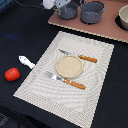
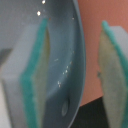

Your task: Place the pan onto the stove and place the fish and sausage into the pan.

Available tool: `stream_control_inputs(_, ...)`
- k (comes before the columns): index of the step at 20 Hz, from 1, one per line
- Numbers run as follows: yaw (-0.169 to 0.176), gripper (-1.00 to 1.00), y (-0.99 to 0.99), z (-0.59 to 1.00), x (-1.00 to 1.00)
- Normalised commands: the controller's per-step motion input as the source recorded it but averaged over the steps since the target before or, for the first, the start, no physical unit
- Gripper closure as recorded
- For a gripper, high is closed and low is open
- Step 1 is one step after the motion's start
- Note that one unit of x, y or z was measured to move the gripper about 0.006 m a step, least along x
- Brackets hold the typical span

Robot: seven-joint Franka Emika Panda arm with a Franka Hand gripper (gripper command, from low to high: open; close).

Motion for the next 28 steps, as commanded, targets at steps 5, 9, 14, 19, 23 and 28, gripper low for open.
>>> stream_control_inputs(5, -0.024, -1.0, -0.71, 0.41, 0.11)
stream_control_inputs(9, 0.0, -1.0, -0.92, 0.39, 0.13)
stream_control_inputs(14, 0.0, -1.0, -0.94, 0.31, 0.1)
stream_control_inputs(19, 0.0, -1.0, -0.94, 0.18, 0.06)
stream_control_inputs(23, 0.0, -1.0, -0.94, 0.08, 0.05)
stream_control_inputs(28, 0.0, -1.0, -0.96, 0.01, 0.02)
